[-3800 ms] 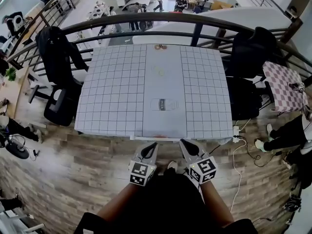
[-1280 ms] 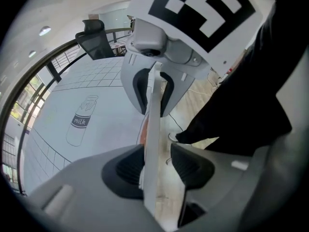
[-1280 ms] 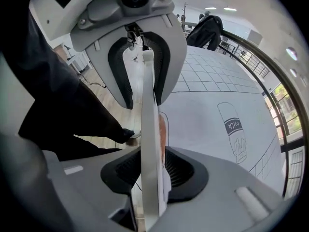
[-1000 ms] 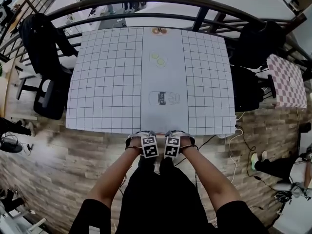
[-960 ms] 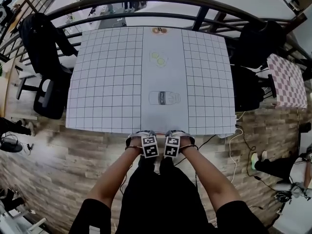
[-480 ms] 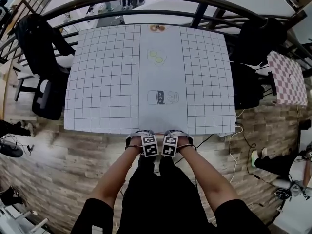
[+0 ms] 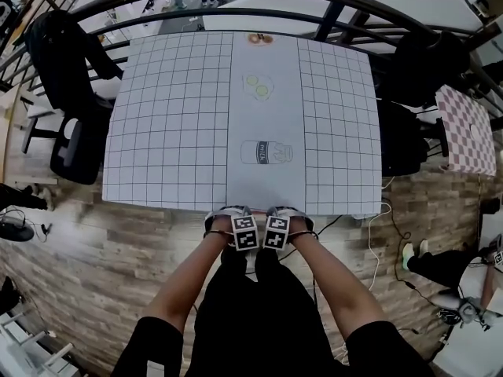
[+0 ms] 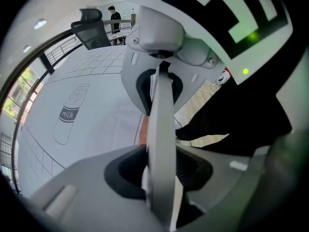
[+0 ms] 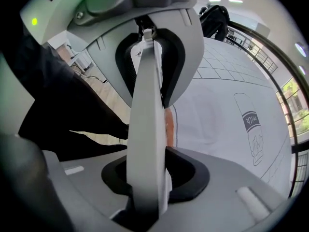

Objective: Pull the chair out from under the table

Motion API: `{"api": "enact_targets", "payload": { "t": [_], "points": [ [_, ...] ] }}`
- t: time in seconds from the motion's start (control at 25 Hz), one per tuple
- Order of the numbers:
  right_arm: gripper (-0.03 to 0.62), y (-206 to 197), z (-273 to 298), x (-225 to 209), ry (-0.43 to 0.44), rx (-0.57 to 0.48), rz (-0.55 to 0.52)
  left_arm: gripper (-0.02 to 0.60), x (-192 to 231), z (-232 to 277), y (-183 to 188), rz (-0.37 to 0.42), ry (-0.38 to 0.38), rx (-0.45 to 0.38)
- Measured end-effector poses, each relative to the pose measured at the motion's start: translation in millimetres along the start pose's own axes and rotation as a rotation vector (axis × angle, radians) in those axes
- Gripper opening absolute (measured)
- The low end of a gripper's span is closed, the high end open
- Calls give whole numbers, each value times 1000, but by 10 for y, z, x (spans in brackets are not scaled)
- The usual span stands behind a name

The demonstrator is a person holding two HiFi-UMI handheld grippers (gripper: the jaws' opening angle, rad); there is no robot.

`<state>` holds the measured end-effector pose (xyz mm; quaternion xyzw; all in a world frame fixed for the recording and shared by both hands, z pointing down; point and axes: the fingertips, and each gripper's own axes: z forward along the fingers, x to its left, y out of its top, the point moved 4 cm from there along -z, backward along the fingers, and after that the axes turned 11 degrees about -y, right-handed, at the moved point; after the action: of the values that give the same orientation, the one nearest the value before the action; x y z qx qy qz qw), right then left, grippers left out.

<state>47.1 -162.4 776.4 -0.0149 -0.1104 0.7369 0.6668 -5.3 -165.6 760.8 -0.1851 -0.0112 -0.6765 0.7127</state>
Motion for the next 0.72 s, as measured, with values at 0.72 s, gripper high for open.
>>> {"api": "enact_targets", "payload": {
  "t": [0.72],
  "points": [
    [74,-18,-11,-5,-62,2,-33,81,43,68,1,50,77,58]
  ]
}}
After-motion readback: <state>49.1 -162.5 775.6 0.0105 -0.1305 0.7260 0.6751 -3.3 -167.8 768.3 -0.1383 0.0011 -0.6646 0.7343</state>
